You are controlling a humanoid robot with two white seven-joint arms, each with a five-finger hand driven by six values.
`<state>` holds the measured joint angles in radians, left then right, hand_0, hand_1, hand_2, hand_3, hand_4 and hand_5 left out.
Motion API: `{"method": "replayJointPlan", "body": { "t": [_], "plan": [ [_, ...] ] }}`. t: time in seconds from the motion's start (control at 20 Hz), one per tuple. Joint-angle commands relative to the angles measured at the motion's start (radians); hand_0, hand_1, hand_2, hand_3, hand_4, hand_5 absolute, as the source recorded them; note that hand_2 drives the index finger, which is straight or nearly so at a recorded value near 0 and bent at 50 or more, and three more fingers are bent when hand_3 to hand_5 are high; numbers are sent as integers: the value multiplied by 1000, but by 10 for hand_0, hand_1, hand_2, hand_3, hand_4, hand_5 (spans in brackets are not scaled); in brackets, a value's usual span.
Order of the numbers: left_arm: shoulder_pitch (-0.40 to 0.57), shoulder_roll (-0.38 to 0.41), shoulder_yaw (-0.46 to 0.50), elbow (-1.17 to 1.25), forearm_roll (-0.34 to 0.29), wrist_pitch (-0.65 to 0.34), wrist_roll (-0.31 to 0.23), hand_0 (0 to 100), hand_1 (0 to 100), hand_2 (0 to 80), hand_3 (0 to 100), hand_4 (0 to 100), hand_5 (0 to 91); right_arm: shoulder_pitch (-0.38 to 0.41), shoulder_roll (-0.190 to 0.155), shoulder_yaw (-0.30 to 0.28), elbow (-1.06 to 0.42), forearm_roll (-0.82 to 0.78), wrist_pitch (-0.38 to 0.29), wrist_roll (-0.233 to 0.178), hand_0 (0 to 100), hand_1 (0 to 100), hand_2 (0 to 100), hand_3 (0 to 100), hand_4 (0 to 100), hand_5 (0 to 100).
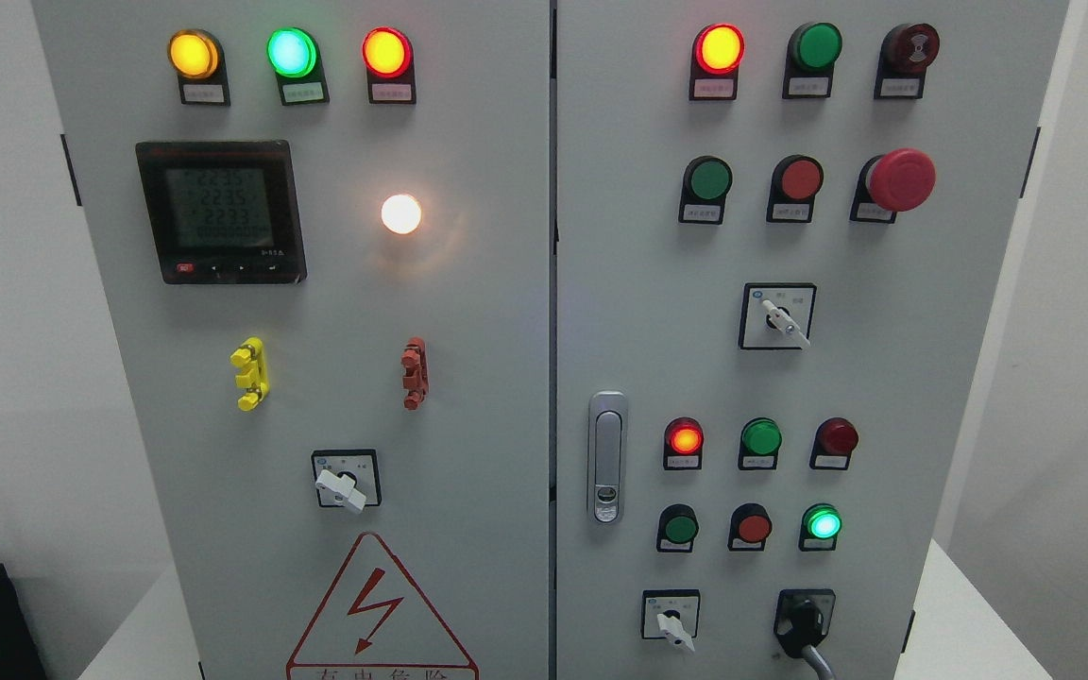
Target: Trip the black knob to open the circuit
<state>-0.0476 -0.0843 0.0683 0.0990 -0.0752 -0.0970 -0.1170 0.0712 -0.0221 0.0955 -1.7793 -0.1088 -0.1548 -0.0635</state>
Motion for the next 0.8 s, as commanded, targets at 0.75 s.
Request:
{"method": "replayJointPlan", "body": {
  "t": [0.75],
  "plan": [
    [0,0,1,-16,0,0,0,120,389,0,0,0,0,2,-44,-51,35,-3,1,-2,0,0,28,1000,1000,1000]
  ]
}}
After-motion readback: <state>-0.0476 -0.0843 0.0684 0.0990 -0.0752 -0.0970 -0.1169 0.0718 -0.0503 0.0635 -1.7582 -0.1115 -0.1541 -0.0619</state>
